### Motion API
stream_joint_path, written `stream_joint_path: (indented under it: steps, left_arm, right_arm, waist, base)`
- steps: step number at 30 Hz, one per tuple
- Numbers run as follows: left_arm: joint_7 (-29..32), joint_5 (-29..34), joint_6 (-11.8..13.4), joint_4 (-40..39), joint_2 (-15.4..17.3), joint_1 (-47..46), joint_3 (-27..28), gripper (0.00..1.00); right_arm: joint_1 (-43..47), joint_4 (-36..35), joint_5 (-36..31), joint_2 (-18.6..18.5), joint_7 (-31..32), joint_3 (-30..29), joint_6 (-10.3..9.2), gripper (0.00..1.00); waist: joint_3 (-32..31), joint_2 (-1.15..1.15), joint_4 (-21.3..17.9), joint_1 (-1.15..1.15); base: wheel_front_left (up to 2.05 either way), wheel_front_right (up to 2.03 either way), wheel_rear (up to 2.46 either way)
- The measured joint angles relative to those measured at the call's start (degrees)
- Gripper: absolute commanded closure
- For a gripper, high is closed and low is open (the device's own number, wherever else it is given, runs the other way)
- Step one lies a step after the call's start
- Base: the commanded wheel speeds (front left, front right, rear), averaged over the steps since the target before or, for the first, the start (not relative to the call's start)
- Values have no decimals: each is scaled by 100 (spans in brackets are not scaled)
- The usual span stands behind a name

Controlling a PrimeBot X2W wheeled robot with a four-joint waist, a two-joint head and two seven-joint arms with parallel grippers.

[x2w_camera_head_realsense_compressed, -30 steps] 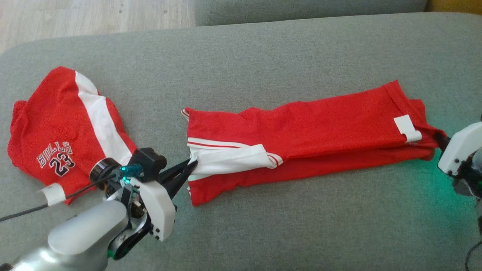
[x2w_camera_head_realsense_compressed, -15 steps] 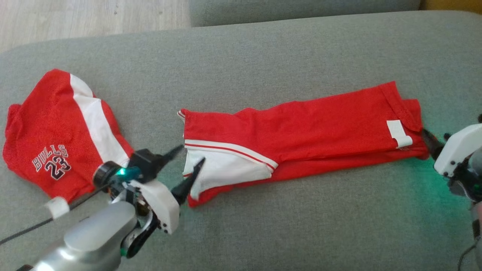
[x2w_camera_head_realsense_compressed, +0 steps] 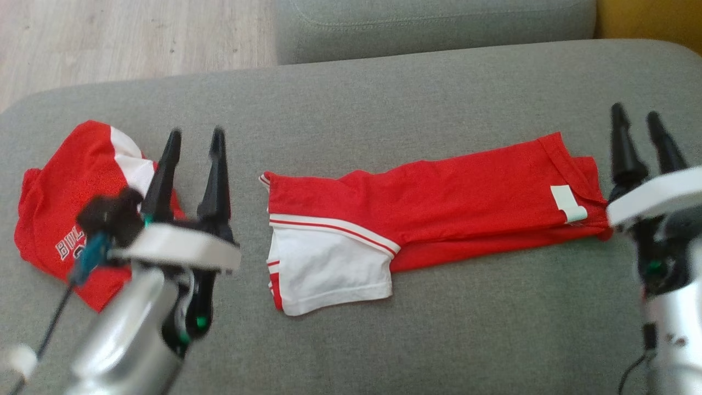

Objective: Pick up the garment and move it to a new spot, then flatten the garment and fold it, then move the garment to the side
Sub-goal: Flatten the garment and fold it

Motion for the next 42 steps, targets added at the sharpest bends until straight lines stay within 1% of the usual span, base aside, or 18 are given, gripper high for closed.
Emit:
stream_joint_path:
  steps: [2, 5, 7, 10, 13, 16, 17, 22, 25, 31, 35, 42]
  left_arm:
    - [-7, 243, -58, -70, -192, 450, 380, 0]
    - [-7, 534, -226, -100, -489, 1068, 927, 0]
    - [-7, 790, -409, -116, -678, 1359, 1211, 0]
    - [-7, 1278, -657, -116, -923, 1642, 1562, 0]
    - [-7, 1584, -866, -42, -1192, 1800, 1948, 0]
    - [-7, 1896, -1118, 54, -1388, 1873, 2126, 0]
    - [-7, 1896, -1118, 54, -1388, 1873, 2126, 0]
    - [-7, 2227, -1407, 162, -1621, 1861, 2427, 0]
    - [-7, 2356, -1519, 185, -1693, 1842, 2555, 0]
    - [-7, 2593, -1666, 353, -1800, 1729, 2531, 0]
    - [-7, 2626, -1720, 367, -1851, 1653, 2518, 0]
    - [-7, 2694, -1766, 426, -1897, 1590, 2515, 0]
  right_arm:
    - [219, -143, -83, 104, -401, 141, 0, 0]
    - [507, -232, -227, 229, -912, 322, 0, 0]
    - [651, -238, -342, 339, -1206, 421, 0, 0]
    - [859, -179, -683, 430, -1526, 633, 0, 0]
    - [975, -2, -770, 535, -1682, 721, 0, 0]
    - [975, 105, -804, 594, -1782, 724, 0, 0]
    - [975, 105, -804, 594, -1782, 724, 0, 0]
    - [895, 275, -868, 599, -1781, 701, 0, 0]
    - [727, 480, -966, 603, -1763, 485, 0, 0]
    - [247, 1118, -1436, 604, -1510, -111, 0, 0]
    - [28, 1640, -1726, 637, -1317, -751, 0, 0]
    - [-297, 2279, -2562, 711, -1182, -1859, 0, 0]
  waist:
    - [-30, 0, -2, 0]
    - [-56, 0, -12, 0]
    - [-71, 0, -15, 0]
    - [-70, 0, 3, -1]
    - [-51, 0, 23, 0]
    - [-15, 0, 46, 0]
    - [-15, 0, 46, 0]
    - [73, 0, 96, 0]
    - [139, 0, 118, 0]
    - [293, 0, 182, 1]
    - [410, 0, 245, 1]
    - [623, 0, 342, 1]
  base:
    - [0, 0, 0]
    - [0, 0, 0]
    - [0, 0, 0]
    - [0, 0, 0]
    - [0, 0, 0]
    - [0, 0, 0]
    - [0, 0, 0]
    - [0, 0, 0]
    - [0, 0, 0]
    - [0, 0, 0]
    - [0, 0, 0]
    - [0, 0, 0]
